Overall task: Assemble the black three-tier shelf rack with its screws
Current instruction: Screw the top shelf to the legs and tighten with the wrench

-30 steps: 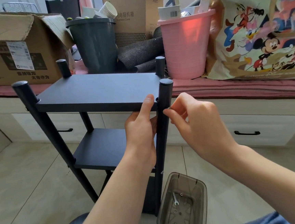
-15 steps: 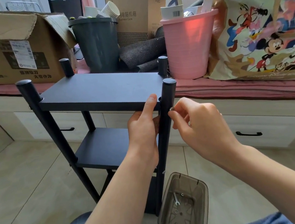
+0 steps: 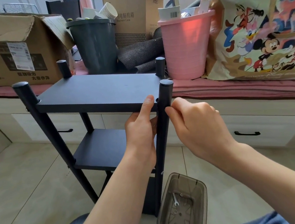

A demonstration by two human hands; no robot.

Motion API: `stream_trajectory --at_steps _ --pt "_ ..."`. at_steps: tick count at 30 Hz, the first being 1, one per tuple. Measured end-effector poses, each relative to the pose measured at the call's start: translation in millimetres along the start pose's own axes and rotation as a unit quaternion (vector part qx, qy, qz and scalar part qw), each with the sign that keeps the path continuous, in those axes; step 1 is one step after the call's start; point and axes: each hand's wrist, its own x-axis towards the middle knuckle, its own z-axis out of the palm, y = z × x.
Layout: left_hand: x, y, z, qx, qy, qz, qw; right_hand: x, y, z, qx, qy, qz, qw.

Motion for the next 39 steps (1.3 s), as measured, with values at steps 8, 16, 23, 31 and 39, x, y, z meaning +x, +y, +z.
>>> stream_trajectory --at_steps 8,16,23,31,39 --pt "0.7 -1.4 -0.3 0.007 0.002 -0.001 1.0 -0.5 1.3 -1.1 -0.015 0.014 -0.014 1.0" --pt "0.4 -0.2 0.5 0.018 -0.003 0.009 1.0 9.0 4.8 7.8 0.259 -0.051 0.109 0.958" --pt "-1.1 -0.7 1.7 0.02 0.006 0.017 1.0 5.6 10.8 5.2 0.269 -0.054 0.074 0.959" --pt "-5.8 -9.6 13.0 -0.016 0.079 0.024 0.996 -0.6 11.2 8.0 0.178 -0.026 0.039 0.983" --pt "-5.3 -12.8 18.8 -0.034 0.091 0.028 0.995 4.5 16.0 8.7 0.221 -0.039 0.077 0.971"
